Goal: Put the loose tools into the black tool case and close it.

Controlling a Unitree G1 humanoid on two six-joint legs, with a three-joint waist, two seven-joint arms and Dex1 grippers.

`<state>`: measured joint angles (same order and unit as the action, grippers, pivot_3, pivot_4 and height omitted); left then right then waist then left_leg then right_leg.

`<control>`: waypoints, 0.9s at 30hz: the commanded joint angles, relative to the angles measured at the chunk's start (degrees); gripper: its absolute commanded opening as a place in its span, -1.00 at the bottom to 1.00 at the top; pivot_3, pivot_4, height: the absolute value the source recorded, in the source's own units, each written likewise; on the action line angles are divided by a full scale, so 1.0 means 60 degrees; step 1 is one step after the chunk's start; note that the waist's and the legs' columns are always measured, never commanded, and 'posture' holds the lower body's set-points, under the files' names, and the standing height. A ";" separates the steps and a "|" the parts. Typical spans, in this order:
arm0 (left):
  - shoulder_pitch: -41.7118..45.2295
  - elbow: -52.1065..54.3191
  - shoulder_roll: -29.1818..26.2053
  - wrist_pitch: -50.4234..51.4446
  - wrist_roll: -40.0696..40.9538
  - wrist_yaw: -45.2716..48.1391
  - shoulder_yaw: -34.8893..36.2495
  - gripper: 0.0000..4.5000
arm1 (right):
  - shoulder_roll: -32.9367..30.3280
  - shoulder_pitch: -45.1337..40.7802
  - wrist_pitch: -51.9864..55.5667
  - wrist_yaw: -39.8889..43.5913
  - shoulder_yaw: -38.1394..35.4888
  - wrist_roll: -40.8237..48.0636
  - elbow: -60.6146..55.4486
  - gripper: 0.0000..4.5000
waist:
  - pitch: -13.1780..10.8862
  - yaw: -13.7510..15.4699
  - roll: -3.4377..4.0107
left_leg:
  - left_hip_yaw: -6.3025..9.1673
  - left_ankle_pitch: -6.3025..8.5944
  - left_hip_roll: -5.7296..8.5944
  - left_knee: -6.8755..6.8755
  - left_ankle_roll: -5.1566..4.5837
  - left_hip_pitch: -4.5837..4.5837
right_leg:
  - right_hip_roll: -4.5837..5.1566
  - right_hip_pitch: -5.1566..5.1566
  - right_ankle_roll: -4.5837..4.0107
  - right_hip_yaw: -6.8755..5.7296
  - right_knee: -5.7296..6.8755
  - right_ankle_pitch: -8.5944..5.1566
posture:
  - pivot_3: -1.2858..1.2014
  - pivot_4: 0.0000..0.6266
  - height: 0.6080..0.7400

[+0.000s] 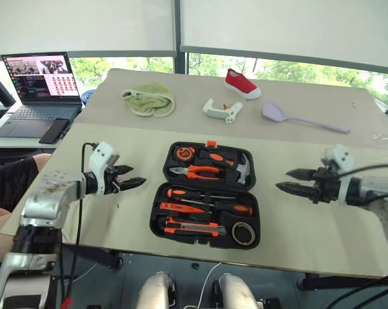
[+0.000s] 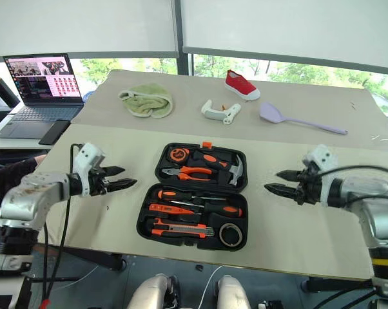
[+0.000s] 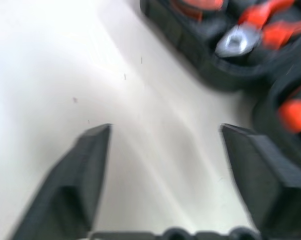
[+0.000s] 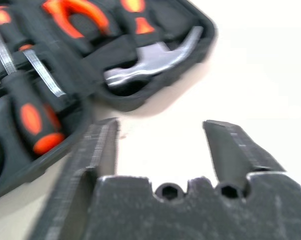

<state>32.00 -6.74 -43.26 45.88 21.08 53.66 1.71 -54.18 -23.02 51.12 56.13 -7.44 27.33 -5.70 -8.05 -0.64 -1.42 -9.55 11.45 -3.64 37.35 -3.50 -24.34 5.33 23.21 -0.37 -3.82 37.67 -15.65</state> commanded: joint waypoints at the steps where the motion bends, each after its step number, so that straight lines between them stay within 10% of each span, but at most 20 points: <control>1: 0.1084 -0.0223 -0.0180 0.1544 0.0094 0.0157 -0.0581 1.00 | -0.0329 -0.1371 0.2863 -0.0281 0.1154 0.0271 -0.0002 0.96 | 0.0000 -0.0008 0.0000 | 0.0000 0.0002 0.0001 0.0003 -0.0002 0.0002 | -0.0003 -0.0003 -0.0001 0.0001 0.0003 0.0000 | 0.03 -0.52 0.95; 9: 0.2779 -0.2003 0.1733 0.1656 -0.0574 -0.1297 -0.1043 1.00 | 0.1146 -0.4221 0.3926 -0.1076 0.2898 -0.0493 0.1987 0.96 | -0.0002 -0.0001 -0.0002 | -0.0007 -0.0009 0.0011 0.0073 0.0013 -0.0087 | -0.0012 0.0065 0.0007 0.0003 0.0048 -0.0004 | 0.03 -0.52 0.95; 23: 0.3591 -0.3134 0.2594 0.1499 -0.0840 -0.1885 -0.1070 1.00 | 0.1692 -0.4652 0.4498 -0.1901 0.3512 -0.1029 0.3080 0.96 | -0.0003 -0.0002 -0.0005 | -0.0025 -0.0016 0.0026 0.0103 0.0014 -0.0188 | -0.0004 0.0166 0.0020 0.0004 0.0073 0.0001 | 0.03 -0.52 0.95; 27: 0.3729 -0.3409 0.2702 0.1469 -0.1044 -0.1774 -0.1340 0.46 | 0.2072 -0.4537 0.4500 -0.2443 0.3274 -0.1251 0.3318 0.44 | -0.0003 -0.0012 -0.0005 | -0.0025 -0.0016 0.0027 0.0103 0.0014 -0.0188 | -0.0004 0.0167 0.0022 0.0005 0.0074 0.0002 | 0.03 -0.52 0.95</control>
<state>52.89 -27.18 -26.82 55.16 15.51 42.48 -5.96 -41.53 -50.39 78.35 42.93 13.56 20.93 14.14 -8.07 -0.72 -1.45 -9.70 11.35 -3.48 37.97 -3.41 -25.47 5.29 24.21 -0.24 -3.79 38.12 -15.64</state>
